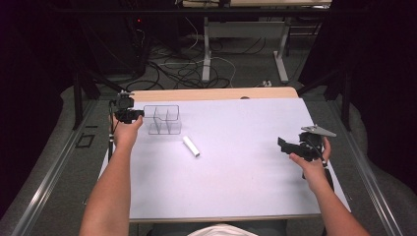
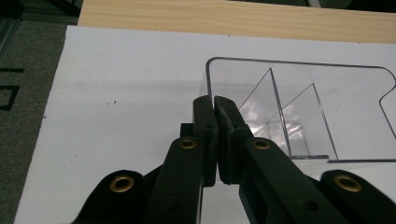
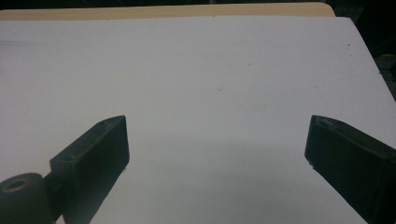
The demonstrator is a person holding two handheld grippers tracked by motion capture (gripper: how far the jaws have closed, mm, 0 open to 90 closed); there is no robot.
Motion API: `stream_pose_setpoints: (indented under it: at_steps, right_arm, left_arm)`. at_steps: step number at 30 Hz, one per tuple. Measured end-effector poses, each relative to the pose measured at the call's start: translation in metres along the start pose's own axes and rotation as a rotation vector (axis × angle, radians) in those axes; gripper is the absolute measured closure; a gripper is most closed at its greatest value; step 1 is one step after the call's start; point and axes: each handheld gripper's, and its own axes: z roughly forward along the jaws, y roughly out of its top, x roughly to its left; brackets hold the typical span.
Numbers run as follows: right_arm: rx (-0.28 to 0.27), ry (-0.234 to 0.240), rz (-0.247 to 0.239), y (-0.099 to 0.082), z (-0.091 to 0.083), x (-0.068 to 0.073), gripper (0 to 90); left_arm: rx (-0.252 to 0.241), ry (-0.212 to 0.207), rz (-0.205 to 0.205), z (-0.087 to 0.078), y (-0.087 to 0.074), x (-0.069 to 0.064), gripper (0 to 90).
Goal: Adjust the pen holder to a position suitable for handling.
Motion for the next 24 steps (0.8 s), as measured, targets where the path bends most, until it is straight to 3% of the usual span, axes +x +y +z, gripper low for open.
stream_pose_setpoints:
  at_steps: [6,15,19,24]
  right_arm:
    - [-0.002,0.003,0.001,0.000,0.000,0.000,5.9]
    - [0.002,0.008,-0.013,0.000,0.000,0.000,6.1]
    - [0.002,0.008,-0.015,0.000,0.001,0.001,6.1]
    - [0.004,0.014,-0.021,0.000,0.002,0.002,6.1]
  left_arm:
    - [0.002,-0.022,-0.026,0.002,-0.002,-0.017,88.7]
    - [0.003,-0.025,-0.036,0.004,-0.004,-0.039,88.6]
    - [0.000,-0.033,-0.066,0.005,-0.005,-0.048,88.5]
    - [0.002,-0.030,-0.073,0.005,-0.006,-0.058,88.4]
